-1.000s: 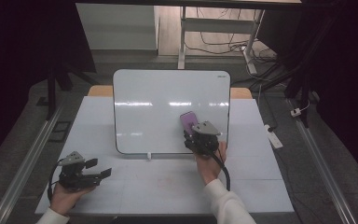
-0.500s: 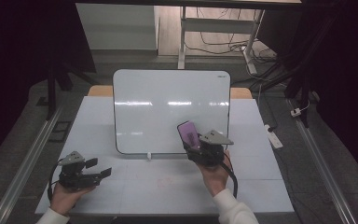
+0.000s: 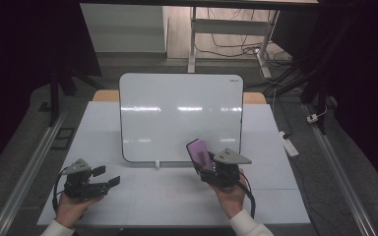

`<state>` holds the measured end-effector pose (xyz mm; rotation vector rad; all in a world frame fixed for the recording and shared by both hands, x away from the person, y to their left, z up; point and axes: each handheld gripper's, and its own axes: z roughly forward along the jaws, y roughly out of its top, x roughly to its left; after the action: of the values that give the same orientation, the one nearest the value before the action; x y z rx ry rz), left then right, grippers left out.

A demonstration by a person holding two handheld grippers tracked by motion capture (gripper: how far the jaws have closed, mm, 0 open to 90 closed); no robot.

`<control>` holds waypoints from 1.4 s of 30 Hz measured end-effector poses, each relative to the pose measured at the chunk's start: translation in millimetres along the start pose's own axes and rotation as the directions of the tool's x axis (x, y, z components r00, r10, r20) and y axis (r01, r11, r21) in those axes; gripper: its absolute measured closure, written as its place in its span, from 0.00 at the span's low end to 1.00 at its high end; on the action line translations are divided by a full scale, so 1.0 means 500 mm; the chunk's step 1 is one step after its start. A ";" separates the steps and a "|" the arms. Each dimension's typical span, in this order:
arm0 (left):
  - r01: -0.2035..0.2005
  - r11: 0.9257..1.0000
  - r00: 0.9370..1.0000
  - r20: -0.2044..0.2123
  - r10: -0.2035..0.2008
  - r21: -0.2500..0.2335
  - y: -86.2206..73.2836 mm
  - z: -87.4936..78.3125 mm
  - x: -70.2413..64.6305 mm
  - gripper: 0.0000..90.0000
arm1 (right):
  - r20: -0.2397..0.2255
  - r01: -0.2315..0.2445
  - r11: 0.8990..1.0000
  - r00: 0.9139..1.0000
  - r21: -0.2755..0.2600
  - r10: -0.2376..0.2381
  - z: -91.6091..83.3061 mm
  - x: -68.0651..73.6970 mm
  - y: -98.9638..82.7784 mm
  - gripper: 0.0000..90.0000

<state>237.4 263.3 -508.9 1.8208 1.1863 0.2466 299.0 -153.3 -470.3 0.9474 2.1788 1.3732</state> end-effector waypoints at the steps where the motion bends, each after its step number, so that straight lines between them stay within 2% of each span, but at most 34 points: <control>1: 0.001 1.000 1.000 0.007 -0.001 -0.003 0.002 0.000 -0.003 0.24 | -0.001 0.004 1.000 1.000 -0.001 -0.004 0.002 0.003 0.000 0.45; 8: -0.008 1.000 0.999 0.051 0.010 -0.030 0.031 0.012 -0.036 0.24 | -0.021 0.024 1.000 0.999 -0.008 -0.025 0.010 0.026 0.000 0.45; 15: -0.017 0.998 0.998 0.065 0.021 -0.056 0.069 0.034 -0.073 0.22 | -0.038 0.031 0.999 0.999 -0.007 -0.031 0.021 0.043 -0.002 0.45; 19: -0.017 0.998 0.996 0.090 0.023 -0.067 0.085 0.047 -0.088 0.23 | -0.046 0.033 0.999 0.998 -0.011 -0.034 0.027 0.049 -0.001 0.45; 22: -0.020 0.997 0.993 0.114 0.029 -0.072 0.097 0.058 -0.101 0.23 | -0.045 0.034 0.999 0.998 -0.010 -0.034 0.031 0.052 -0.001 0.45; 32: -0.054 0.996 0.986 0.154 0.065 -0.076 0.136 0.102 -0.147 0.23 | -0.056 0.042 0.999 0.998 -0.013 -0.042 0.039 0.062 -0.001 0.45; 42: -0.034 0.996 0.974 0.221 0.051 -0.077 0.160 0.148 -0.176 0.29 | -0.061 0.053 0.998 0.997 -0.029 -0.055 0.044 0.078 -0.002 0.45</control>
<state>285.5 140.3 -462.4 1.7604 0.9705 0.1049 285.7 -111.7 -480.0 0.8401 2.2082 1.4207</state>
